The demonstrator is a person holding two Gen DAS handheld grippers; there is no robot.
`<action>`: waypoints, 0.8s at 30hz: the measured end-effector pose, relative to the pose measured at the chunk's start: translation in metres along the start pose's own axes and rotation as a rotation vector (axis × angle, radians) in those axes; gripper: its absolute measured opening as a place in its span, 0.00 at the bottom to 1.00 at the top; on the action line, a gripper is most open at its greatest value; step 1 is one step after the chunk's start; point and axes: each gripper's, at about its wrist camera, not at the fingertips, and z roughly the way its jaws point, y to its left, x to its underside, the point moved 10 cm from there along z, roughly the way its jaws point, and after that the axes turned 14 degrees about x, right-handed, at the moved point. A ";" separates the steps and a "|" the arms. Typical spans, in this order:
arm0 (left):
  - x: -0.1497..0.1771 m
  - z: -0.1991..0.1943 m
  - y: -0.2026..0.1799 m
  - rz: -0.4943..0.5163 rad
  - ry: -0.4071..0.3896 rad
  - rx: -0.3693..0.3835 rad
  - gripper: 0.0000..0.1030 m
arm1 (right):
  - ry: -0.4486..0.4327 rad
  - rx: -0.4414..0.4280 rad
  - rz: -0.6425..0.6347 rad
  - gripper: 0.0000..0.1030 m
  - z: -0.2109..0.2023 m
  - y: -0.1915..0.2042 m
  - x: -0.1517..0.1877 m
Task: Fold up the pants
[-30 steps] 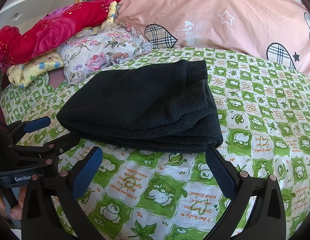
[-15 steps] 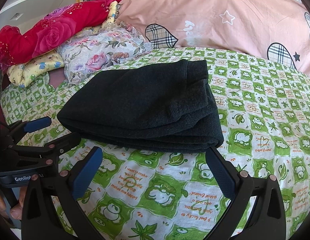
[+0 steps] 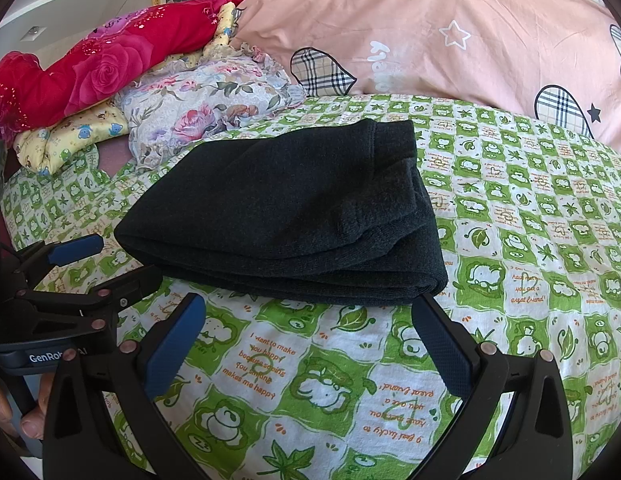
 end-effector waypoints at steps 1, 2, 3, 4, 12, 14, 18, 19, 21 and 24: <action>0.000 0.000 0.000 0.000 0.000 -0.001 0.92 | 0.000 0.000 0.000 1.00 0.000 -0.001 0.000; 0.000 0.000 0.000 -0.001 -0.001 -0.002 0.92 | 0.000 0.000 0.000 1.00 0.000 0.000 0.000; 0.000 0.000 0.000 0.000 -0.002 -0.001 0.92 | 0.000 0.000 0.001 1.00 0.000 -0.001 0.000; 0.000 0.000 0.000 0.000 -0.001 0.000 0.92 | 0.000 0.000 0.001 1.00 0.000 0.000 0.000; 0.000 0.000 0.000 -0.004 0.000 0.000 0.92 | 0.003 -0.005 0.003 0.99 -0.001 0.001 0.000; 0.000 0.000 0.000 -0.004 0.000 0.005 0.92 | 0.006 -0.014 0.007 1.00 -0.002 0.002 -0.001; 0.000 0.001 0.000 -0.006 0.007 0.006 0.92 | 0.012 -0.026 0.020 1.00 -0.004 0.002 -0.003; -0.001 0.001 0.001 -0.007 0.009 0.005 0.92 | 0.015 -0.030 0.023 1.00 -0.003 0.003 -0.003; -0.001 0.001 0.001 -0.006 0.014 0.009 0.92 | 0.017 -0.031 0.028 1.00 -0.003 0.001 -0.004; -0.003 0.001 0.001 -0.003 0.018 0.011 0.92 | 0.013 -0.026 0.037 1.00 -0.006 0.000 -0.006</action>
